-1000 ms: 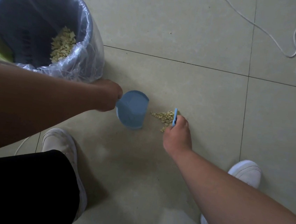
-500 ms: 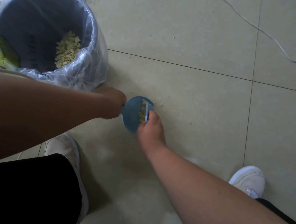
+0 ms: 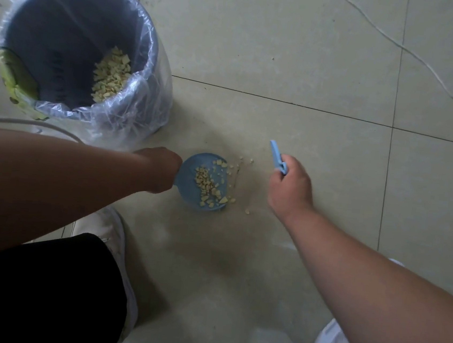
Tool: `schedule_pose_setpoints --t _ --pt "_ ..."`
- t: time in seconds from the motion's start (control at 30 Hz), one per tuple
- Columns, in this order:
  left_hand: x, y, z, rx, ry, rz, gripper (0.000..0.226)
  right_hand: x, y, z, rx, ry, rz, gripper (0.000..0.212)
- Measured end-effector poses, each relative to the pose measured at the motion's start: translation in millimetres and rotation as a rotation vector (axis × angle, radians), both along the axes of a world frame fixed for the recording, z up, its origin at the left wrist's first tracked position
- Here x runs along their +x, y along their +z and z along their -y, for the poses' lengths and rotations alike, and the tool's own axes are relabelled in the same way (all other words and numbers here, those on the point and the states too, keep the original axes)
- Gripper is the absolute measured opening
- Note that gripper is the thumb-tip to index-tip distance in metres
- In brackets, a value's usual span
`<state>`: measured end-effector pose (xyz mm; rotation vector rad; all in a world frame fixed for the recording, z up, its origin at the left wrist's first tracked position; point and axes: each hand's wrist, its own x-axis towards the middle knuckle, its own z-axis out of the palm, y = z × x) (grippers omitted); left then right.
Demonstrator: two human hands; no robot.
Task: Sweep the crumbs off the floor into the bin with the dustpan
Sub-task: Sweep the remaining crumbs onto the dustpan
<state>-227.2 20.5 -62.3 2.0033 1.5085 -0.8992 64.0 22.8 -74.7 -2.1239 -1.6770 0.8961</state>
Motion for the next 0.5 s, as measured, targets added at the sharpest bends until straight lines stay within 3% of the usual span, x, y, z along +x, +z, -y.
schedule_pose_setpoints --t 0.17,0.5 --pt "-10 -2 5 -0.009 0.037 -0.012 0.031 14 -14 -20 -0.04 0.066 0.043 0.03" --pt "-23 -21 6 -0.026 -0.042 -0.039 0.02 -24 -11 9 -0.058 0.514 -0.016 0.049"
